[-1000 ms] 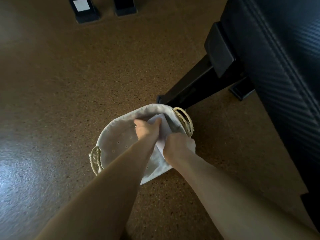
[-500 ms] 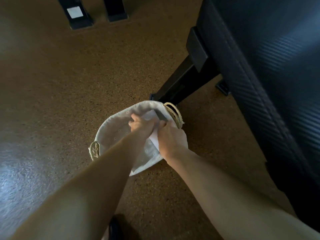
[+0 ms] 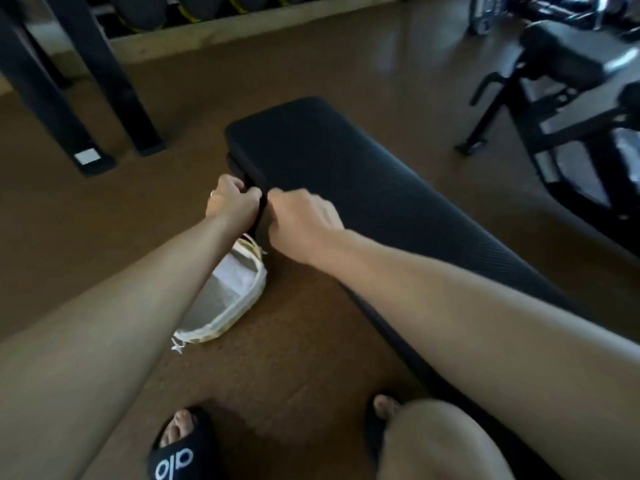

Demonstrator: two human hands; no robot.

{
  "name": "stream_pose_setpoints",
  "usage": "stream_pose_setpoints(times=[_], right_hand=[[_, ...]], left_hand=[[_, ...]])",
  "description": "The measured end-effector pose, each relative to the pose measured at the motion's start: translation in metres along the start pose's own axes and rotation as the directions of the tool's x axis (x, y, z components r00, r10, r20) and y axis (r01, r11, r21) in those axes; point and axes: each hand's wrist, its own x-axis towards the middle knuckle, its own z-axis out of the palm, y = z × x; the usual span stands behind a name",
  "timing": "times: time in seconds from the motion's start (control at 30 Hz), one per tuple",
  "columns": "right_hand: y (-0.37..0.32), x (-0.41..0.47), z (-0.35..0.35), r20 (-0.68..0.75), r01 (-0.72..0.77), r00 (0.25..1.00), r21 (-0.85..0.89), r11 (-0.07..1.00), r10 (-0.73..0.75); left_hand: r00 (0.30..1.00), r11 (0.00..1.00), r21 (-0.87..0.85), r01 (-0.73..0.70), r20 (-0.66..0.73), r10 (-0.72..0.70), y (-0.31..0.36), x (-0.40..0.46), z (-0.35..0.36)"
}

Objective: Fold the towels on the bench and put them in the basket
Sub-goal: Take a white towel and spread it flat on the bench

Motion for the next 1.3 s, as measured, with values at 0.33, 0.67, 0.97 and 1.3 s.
stream_pose_setpoints(times=[0.33, 0.67, 0.97, 1.3], right_hand=[[0.163, -0.182, -0.161, -0.129, -0.473, 0.874, -0.007, 0.881, 0.469], [0.242, -0.316, -0.163, 0.391, -0.622, 0.729, 0.035, 0.782, 0.562], [0.251, -0.354, -0.139, 0.616, -0.659, 0.642, 0.141, 0.739, 0.456], [0.240, -0.376, -0.154, 0.465, -0.602, 0.766, 0.281, 0.747, 0.443]], left_hand=[[0.735, 0.807, 0.073, -0.586, 0.469, 0.491, 0.129, -0.202, 0.094], [0.162, 0.464, -0.015, -0.886, 0.927, 0.338, 0.144, -0.338, 0.176], [0.069, 0.219, -0.032, -0.975, 0.896, 0.438, 0.126, -0.359, 0.188], [0.274, 0.440, 0.006, -0.898, 0.789, 0.550, 0.143, -0.350, 0.177]])
